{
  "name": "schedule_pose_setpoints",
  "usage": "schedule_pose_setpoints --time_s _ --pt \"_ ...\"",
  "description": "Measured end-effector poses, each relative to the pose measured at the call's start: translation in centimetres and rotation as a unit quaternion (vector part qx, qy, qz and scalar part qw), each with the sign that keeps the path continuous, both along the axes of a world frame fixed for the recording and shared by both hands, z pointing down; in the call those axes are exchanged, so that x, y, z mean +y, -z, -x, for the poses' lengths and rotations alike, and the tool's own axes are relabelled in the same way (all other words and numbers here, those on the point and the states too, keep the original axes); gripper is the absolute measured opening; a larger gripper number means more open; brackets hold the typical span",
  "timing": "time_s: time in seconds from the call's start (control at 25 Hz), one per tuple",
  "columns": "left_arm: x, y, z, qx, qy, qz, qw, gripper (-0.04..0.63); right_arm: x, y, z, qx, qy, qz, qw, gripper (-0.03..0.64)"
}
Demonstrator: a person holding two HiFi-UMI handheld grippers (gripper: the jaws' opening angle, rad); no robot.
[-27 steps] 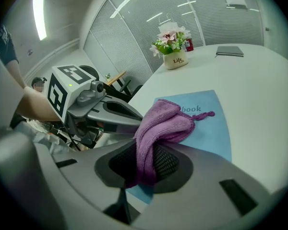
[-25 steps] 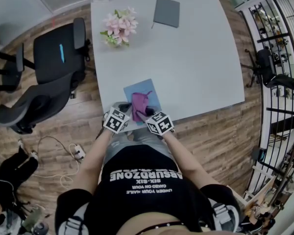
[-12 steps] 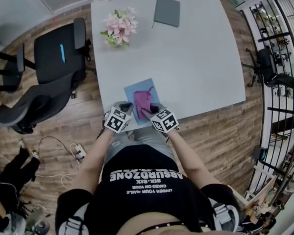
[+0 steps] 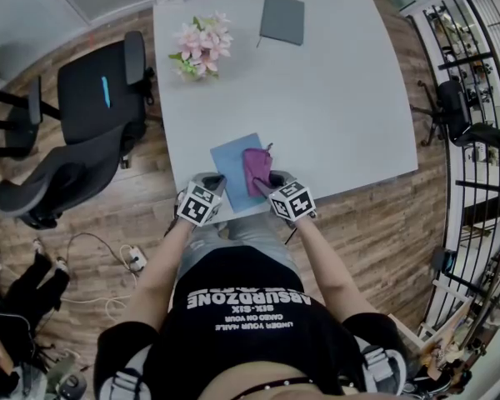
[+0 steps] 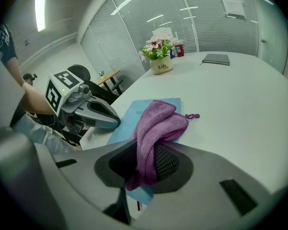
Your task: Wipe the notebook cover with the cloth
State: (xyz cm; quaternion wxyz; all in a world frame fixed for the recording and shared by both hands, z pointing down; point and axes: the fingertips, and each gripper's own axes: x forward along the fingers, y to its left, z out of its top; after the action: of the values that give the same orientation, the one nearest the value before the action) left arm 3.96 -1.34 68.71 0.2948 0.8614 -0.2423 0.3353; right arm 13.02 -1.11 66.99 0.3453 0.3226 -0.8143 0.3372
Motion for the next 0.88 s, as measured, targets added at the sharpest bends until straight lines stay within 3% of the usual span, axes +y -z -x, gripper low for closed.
schedule_pose_setpoints --time_s 0.32,0.88 --pt "0.1 0.0 -0.1 -0.001 0.001 0.002 1.0 0.017 -0.6 0.0 -3.2 0.033 -0.008 -0.012 0.999 0.094" --pt "0.0 -0.1 -0.1 -0.003 0.003 0.001 1.0 0.017 -0.3 0.0 -5.2 0.037 -0.042 -0.013 0.998 0.094"
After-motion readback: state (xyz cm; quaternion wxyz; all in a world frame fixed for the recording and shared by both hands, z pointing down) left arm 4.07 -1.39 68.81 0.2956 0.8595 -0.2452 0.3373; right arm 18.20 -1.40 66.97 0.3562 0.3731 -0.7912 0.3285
